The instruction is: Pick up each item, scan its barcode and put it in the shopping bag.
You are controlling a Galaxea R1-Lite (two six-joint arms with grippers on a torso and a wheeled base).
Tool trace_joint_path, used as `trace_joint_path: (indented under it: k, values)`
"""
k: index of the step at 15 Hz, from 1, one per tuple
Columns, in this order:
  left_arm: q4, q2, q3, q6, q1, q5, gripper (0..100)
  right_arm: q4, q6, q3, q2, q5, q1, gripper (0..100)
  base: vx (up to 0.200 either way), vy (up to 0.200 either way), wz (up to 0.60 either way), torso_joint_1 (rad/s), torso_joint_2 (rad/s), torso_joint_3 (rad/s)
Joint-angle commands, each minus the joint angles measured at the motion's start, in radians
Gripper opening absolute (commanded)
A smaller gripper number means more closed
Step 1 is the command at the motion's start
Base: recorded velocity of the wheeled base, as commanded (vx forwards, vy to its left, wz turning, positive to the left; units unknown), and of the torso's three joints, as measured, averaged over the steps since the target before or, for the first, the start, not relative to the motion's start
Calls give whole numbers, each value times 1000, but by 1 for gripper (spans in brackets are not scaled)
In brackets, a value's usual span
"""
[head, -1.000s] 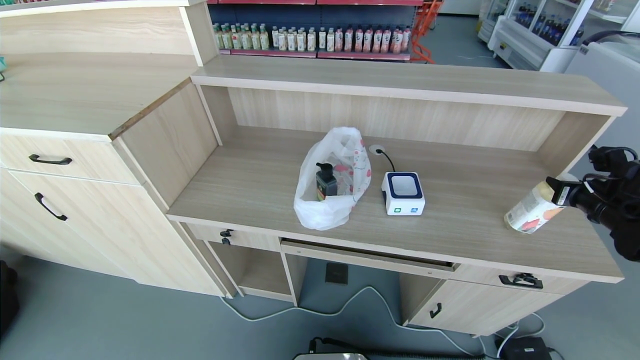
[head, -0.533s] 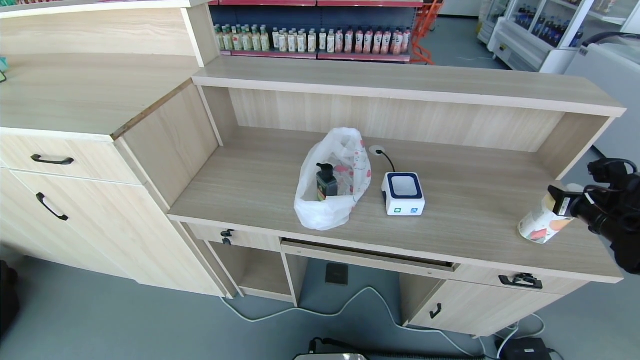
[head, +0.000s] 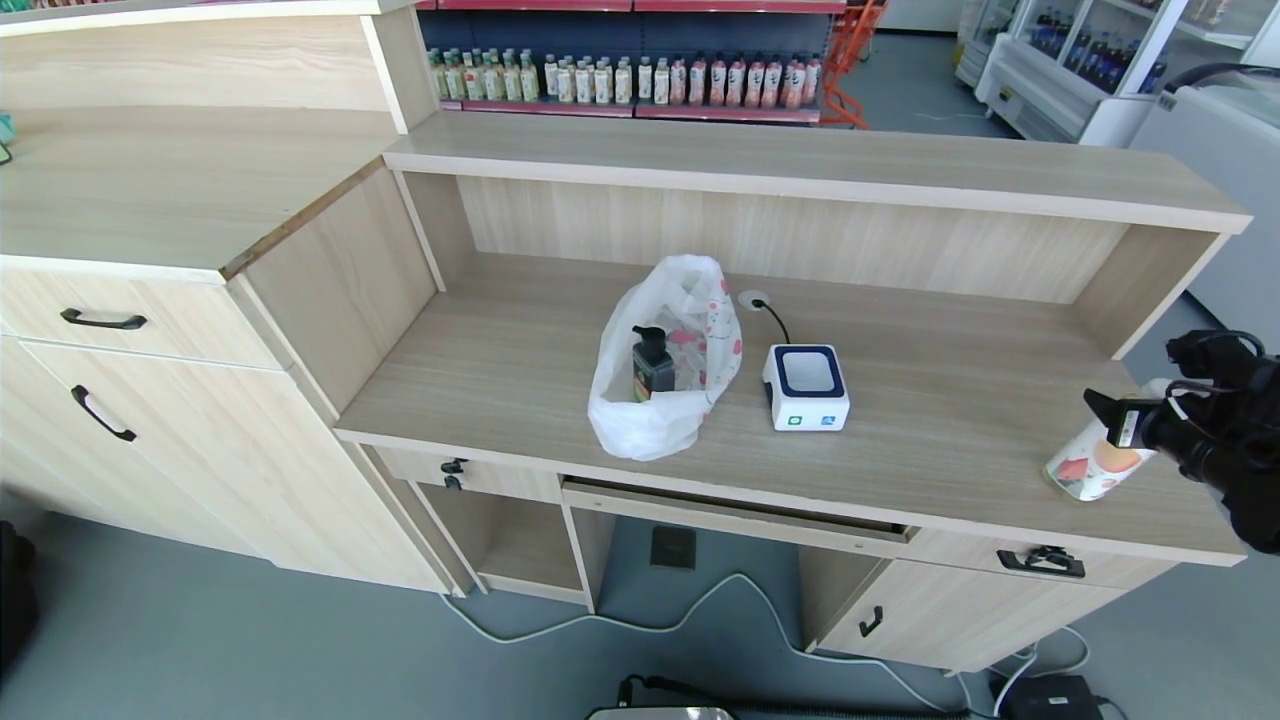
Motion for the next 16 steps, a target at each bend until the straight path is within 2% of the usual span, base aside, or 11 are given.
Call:
trace_joint_path:
  k: [1, 5, 9, 13, 16]
  values:
    - [0, 0, 0, 0, 0, 0, 100, -14, 3, -1, -13, 6, 5, 100, 0, 0, 0, 0, 0, 0]
    - [0, 0, 0, 0, 0, 0, 100, -14, 17, 60, -102, 4, 5, 100, 0, 0, 0, 0, 0, 0]
    - [0, 0, 0, 0, 0, 0, 100, -46, 112, 163, -125, -21, 3, 100, 0, 0, 0, 0, 0, 0]
    - [0, 0, 0, 0, 0, 0, 100, -46, 243, 160, -83, -238, 48, 100, 0, 0, 0, 0, 0, 0]
    - [0, 0, 0, 0, 0, -1, 100, -69, 322, 174, -40, -335, 101, 100, 0, 0, 0, 0, 0, 0]
